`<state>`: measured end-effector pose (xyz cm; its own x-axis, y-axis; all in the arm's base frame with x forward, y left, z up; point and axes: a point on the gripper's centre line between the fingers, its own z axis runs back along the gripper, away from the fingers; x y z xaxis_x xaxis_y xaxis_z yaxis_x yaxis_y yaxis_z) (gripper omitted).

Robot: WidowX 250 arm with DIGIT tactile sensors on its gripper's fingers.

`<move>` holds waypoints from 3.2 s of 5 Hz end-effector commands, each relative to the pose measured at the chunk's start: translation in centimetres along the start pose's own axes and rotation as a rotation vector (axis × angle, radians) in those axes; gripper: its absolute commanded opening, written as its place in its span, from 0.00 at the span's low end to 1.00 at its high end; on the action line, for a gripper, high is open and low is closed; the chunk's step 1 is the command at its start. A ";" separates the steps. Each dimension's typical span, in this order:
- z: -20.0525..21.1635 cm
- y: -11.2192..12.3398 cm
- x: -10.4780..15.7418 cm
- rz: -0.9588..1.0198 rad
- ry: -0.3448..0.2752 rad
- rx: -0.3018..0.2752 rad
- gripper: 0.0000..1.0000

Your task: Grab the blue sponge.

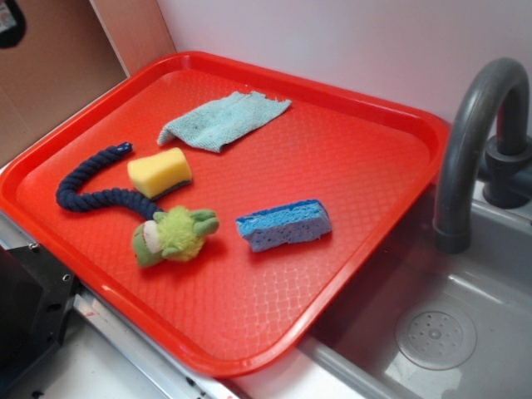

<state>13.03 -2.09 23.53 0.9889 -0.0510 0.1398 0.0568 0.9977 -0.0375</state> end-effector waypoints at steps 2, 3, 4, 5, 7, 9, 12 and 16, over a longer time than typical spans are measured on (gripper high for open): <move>-6.1 -6.7 5.9 -0.427 -0.100 -0.016 1.00; -7.7 -8.0 6.6 -0.434 -0.079 0.005 1.00; -9.9 -8.7 7.3 -0.418 -0.049 0.045 1.00; -12.5 -9.6 8.1 -0.412 -0.005 0.059 1.00; -16.7 -11.0 8.1 -0.465 0.079 0.079 1.00; -19.7 -11.8 7.3 -0.544 0.152 -0.008 1.00; -19.8 -11.2 7.5 -0.483 0.148 0.038 0.00; -4.3 -1.9 8.9 -0.013 0.047 0.078 0.00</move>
<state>22.85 -4.41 18.95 0.9970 -0.0743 0.0232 0.0733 0.9965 0.0414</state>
